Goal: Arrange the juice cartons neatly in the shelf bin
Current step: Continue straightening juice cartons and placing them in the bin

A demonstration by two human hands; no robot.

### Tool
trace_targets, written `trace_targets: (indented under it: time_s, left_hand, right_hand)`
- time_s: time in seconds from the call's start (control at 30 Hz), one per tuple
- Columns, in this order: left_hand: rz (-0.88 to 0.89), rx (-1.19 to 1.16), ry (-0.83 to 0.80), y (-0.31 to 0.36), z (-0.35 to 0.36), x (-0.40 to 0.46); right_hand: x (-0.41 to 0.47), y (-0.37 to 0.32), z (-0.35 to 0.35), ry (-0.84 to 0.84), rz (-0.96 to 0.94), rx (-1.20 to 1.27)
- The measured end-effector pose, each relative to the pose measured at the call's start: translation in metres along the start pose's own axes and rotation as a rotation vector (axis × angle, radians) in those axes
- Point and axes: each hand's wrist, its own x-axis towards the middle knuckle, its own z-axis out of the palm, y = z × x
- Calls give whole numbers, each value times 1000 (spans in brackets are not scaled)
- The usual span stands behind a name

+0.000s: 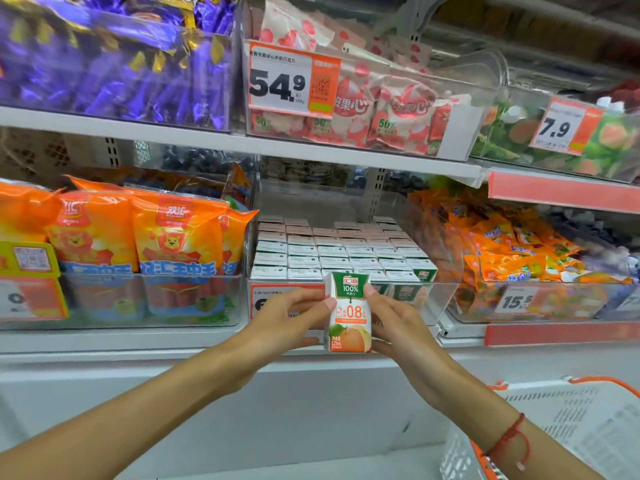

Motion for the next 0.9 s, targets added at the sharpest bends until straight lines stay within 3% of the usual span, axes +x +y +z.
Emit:
trace_targets:
  time_s: [0.13,0.4,0.6,0.77,0.9]
  left_hand:
    - [36,-20,7,-1,2,0]
    - [30,-156,46,4,-1,-1]
    - [12,-283,158,-3,2,3]
    - [38,-230,261,-5,15,5]
    - [19,-164,315,-5,13,6]
  right_hand:
    - [1,1,-2,-30,18,-17]
    - [2,1,-18,-244,-24,-19]
    - [-1,3,-14,-63,-99,-105]
    - [-5,8,-2,123,-282,-266]
    - [-6,13,3,64,-408,-422]
